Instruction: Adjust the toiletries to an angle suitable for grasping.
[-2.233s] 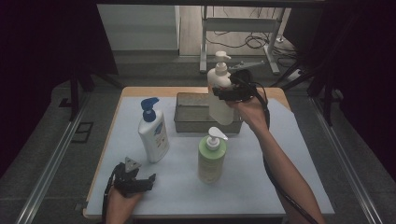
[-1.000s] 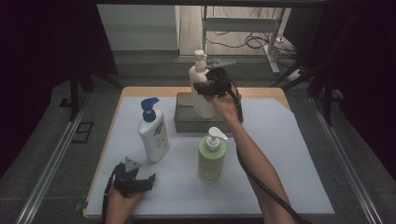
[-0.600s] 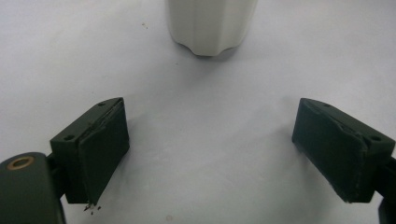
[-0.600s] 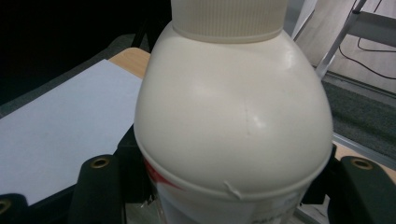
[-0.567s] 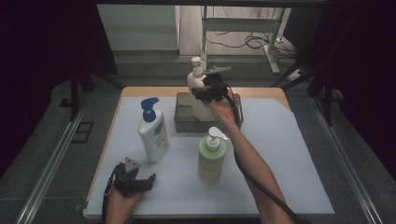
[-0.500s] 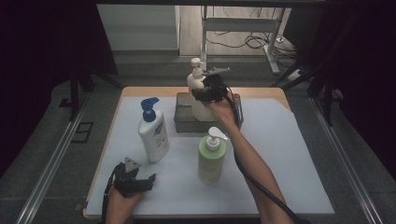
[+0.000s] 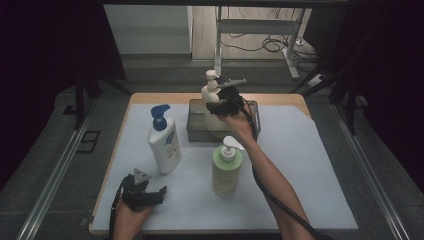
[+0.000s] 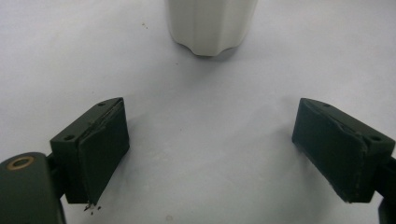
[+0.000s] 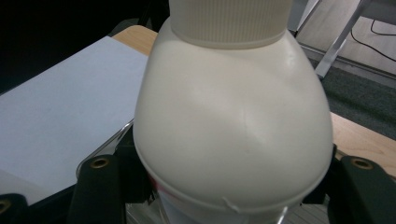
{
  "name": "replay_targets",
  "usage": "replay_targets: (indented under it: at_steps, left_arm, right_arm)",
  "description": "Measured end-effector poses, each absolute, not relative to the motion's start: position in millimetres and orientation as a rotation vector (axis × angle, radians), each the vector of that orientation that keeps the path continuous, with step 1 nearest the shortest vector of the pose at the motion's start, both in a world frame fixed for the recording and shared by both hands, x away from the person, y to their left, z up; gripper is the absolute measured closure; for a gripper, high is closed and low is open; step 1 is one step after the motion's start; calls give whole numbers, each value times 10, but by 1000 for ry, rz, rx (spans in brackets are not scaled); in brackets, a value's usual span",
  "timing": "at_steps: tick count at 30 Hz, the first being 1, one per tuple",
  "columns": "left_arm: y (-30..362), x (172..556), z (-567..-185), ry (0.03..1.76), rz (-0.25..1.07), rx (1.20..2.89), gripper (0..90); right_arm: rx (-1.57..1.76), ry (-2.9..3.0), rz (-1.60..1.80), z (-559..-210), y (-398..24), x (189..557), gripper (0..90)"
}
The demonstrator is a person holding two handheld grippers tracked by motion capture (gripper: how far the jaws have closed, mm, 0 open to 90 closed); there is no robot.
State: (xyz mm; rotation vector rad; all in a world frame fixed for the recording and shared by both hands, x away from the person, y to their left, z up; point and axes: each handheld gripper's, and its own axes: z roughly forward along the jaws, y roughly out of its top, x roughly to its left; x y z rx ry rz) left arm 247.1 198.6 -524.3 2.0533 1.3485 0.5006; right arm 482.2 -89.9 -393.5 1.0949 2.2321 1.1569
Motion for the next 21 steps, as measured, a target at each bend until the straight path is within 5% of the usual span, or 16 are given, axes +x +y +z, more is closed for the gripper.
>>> replay_targets:
  at_steps: [21]
  left_arm:
    - [1986, 2472, -5243, 1347, 501, 2057, 106]
  right_arm:
    - [1098, 2262, 1123, -4097, -1024, 4677, 365]
